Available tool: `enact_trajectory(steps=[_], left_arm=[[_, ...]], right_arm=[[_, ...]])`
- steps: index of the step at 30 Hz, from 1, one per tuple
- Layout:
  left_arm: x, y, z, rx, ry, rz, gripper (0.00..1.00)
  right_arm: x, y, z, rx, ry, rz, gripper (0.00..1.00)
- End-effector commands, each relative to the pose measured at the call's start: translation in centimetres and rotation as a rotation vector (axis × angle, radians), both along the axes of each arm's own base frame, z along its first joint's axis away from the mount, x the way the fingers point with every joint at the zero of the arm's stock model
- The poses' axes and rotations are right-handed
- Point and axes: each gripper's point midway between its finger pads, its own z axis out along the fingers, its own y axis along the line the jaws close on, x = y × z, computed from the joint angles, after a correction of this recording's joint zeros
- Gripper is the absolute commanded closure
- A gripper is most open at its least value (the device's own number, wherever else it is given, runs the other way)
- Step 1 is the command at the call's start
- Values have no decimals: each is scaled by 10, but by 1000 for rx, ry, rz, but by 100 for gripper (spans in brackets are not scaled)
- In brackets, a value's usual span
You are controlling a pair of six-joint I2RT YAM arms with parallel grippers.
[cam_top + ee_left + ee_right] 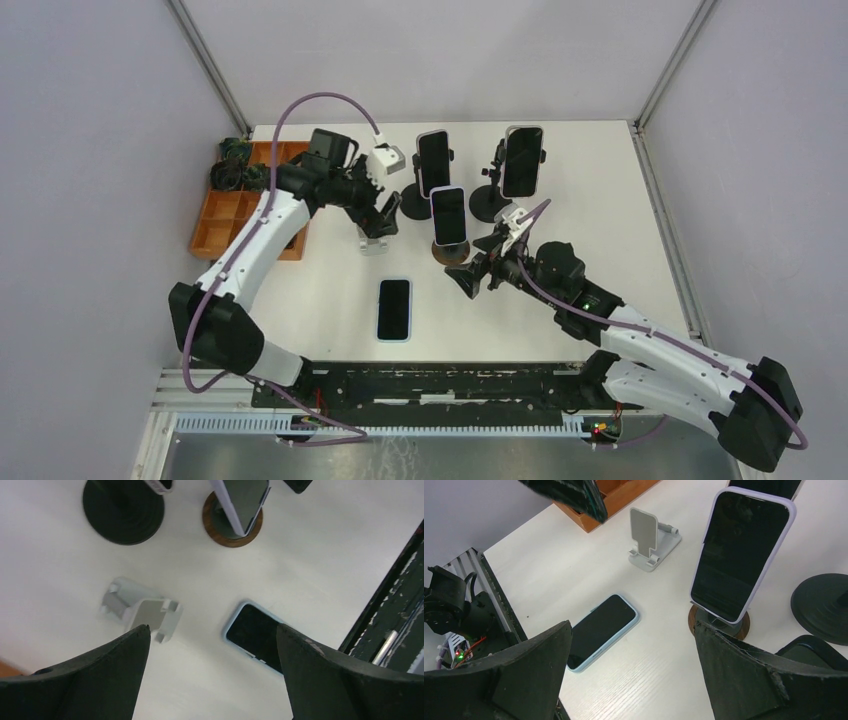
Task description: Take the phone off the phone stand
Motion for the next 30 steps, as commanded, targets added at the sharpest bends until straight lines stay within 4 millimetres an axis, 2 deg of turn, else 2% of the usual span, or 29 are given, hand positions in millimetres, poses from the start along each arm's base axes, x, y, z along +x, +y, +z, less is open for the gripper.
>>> enact_trajectory(steps=[1,7,13,18,25,30], left_arm=[[5,-43,-8,-151,78,127,0],[22,-77,-27,-204,143,233,0],[12,-111,-49,-273,212,141,0],[17,-121,-56,-329,176,99,5],[28,-135,-67,-394,145,60,20],[29,-135,-78,-406,143,40,22]], right_arm=[[1,-5,36,63,-33,-11,2],[-2,-13,45,86,-42,-25,2],[-1,-15,49,85,-52,-33,2],[1,-15,50,75,-53,-35,2],[2,-13,53,65,-67,-26,2],[3,-14,58,63,-86,-22,2]])
